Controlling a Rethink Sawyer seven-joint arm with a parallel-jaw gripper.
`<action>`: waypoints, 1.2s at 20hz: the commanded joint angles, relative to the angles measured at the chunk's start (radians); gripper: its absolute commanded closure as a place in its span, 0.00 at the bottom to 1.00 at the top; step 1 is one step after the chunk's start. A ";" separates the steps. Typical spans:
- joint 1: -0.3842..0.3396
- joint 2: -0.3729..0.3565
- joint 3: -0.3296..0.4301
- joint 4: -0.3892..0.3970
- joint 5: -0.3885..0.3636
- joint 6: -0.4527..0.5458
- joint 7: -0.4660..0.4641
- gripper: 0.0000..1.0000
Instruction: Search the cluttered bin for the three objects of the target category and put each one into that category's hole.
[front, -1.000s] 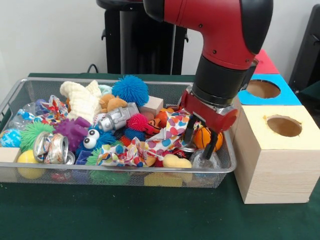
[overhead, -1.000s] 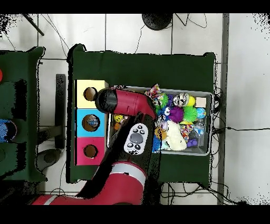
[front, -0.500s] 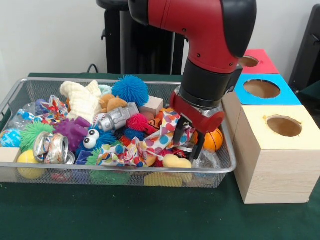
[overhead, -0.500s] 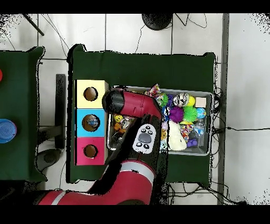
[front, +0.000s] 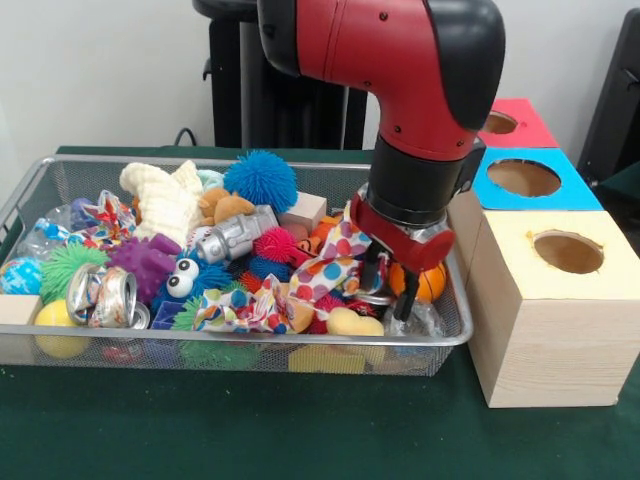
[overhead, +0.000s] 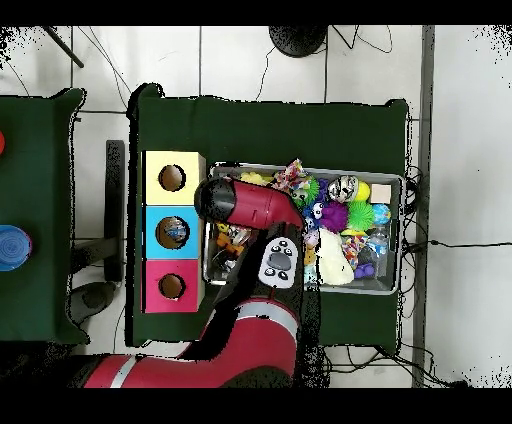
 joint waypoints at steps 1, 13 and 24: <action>-0.077 0.000 0.236 0.159 0.031 -0.016 0.016 0.00; -0.207 -0.012 0.445 0.257 0.061 -0.207 0.073 0.00; -0.286 -0.069 0.543 0.294 0.081 -0.199 0.103 0.00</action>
